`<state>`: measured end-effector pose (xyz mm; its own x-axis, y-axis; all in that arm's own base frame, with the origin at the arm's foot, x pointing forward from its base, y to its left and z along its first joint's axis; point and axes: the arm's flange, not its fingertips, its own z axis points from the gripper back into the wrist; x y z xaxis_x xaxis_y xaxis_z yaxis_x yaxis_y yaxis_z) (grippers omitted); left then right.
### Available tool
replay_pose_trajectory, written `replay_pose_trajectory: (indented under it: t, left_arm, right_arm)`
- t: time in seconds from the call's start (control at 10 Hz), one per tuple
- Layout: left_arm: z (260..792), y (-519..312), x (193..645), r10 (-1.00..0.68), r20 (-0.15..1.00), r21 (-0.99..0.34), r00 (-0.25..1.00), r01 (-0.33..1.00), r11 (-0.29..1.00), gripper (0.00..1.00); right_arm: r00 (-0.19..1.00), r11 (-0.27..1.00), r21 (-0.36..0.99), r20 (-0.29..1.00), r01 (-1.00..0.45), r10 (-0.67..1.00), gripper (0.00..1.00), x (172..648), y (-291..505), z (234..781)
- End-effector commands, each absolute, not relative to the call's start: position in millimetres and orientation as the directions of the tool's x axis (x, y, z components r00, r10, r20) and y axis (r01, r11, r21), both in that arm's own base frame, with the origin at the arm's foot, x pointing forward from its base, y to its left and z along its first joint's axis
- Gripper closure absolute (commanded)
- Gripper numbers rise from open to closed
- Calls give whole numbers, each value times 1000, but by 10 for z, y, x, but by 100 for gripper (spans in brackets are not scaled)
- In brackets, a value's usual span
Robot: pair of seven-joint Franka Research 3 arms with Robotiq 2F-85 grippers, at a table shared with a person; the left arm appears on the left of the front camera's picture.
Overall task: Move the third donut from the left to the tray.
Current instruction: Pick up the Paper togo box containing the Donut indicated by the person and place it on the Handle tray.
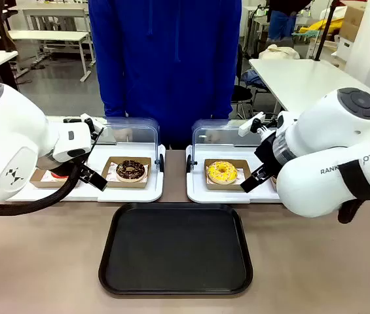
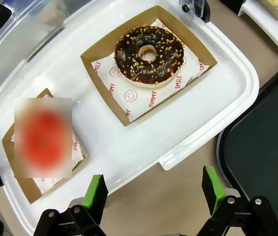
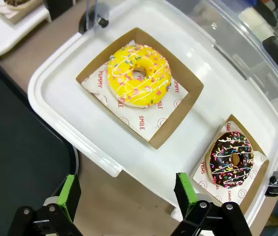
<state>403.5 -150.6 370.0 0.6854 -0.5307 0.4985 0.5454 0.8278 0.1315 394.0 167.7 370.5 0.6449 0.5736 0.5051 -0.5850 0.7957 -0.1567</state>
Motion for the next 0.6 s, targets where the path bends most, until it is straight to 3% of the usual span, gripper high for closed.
replay_pose_trajectory:
  t: [0.0, 0.5]
  left_arm:
    - [3701, -1506, 4035, -531, 499, 132, 685, 545, 828, 0]
    - [3701, -1506, 4035, -531, 499, 132, 685, 545, 828, 0]
  right_arm:
    - [645, 796, -157, 505, -585, 574, 0, 3940, 1677, 3706]
    - [645, 796, -157, 505, -585, 574, 0, 3940, 1677, 3706]
